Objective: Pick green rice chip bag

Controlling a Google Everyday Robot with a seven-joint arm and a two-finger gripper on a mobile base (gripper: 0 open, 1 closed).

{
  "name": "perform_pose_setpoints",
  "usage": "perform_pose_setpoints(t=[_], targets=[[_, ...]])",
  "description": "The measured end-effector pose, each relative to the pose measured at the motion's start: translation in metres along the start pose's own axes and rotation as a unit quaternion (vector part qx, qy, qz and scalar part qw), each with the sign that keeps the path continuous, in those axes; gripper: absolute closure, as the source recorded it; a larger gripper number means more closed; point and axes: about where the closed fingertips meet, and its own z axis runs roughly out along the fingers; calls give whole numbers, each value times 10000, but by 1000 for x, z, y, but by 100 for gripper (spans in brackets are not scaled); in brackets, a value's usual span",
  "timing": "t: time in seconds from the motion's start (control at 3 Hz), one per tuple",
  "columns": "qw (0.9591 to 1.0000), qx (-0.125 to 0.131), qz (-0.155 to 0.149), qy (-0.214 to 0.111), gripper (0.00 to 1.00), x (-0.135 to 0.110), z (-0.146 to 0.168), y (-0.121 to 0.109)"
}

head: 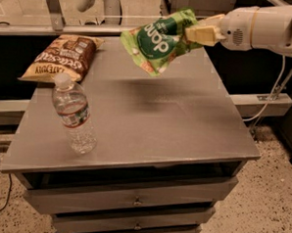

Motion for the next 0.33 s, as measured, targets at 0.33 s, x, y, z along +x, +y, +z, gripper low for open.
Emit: perform_pose_setpoints(t=[0.33], targets=[[10000, -1, 0, 0, 100, 0, 0, 0]])
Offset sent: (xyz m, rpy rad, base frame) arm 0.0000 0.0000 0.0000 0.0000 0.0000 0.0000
